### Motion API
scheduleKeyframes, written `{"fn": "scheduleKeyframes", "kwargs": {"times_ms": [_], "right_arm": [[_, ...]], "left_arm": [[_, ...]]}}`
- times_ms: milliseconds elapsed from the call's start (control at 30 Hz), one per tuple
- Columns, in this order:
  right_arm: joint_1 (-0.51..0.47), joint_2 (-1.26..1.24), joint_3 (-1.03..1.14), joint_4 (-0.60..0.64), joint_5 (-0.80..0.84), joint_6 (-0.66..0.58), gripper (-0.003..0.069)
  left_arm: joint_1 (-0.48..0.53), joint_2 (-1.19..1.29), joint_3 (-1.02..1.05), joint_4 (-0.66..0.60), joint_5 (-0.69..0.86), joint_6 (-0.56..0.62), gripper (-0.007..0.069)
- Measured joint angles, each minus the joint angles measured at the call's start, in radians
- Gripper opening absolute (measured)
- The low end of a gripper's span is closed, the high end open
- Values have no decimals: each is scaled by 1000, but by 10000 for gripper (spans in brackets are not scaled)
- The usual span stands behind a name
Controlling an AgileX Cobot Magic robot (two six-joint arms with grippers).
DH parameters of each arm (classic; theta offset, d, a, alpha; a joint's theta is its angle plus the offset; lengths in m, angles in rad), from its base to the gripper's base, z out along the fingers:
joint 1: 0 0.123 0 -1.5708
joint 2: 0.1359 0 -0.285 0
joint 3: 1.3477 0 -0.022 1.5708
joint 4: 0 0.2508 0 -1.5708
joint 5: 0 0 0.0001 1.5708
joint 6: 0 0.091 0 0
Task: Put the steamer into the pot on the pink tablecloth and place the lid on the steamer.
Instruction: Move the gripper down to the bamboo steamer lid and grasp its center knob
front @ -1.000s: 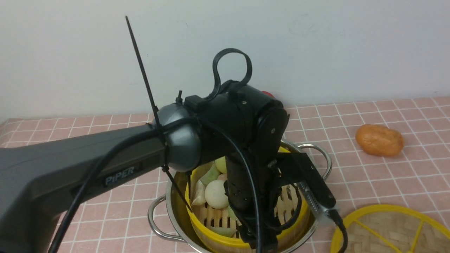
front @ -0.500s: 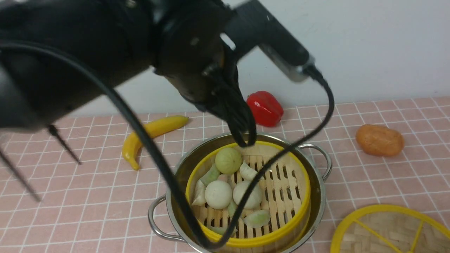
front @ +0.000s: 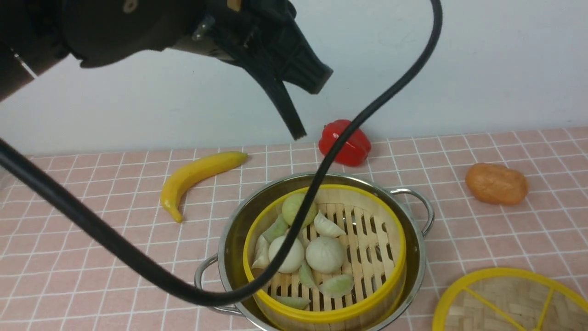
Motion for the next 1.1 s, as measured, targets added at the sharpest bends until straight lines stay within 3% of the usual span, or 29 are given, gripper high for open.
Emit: {"fn": "scheduleKeyframes", "kwargs": {"times_ms": [100, 233, 300, 400, 433, 533, 800, 1100], "right_arm": [[0, 0, 0, 0, 0, 3, 240], [0, 0, 0, 0, 0, 4, 240], [0, 0, 0, 0, 0, 4, 240], [0, 0, 0, 0, 0, 4, 240], [0, 0, 0, 0, 0, 4, 240], [0, 0, 0, 0, 0, 4, 240], [0, 0, 0, 0, 0, 4, 240], [0, 0, 0, 0, 0, 4, 240]], "left_arm": [[90, -65, 120, -42, -78, 0, -12], [307, -263, 426, -185, -313, 26, -8], [365, -329, 529, -221, -388, 47, -8], [560, -539, 840, -332, -575, 86, 1], [581, -551, 856, -341, -593, 86, 1], [733, -792, 1161, -407, -668, 88, 1], [866, -1238, 1531, -440, -669, 67, 12], [920, -1413, 1600, -435, -624, 49, 33]]}}
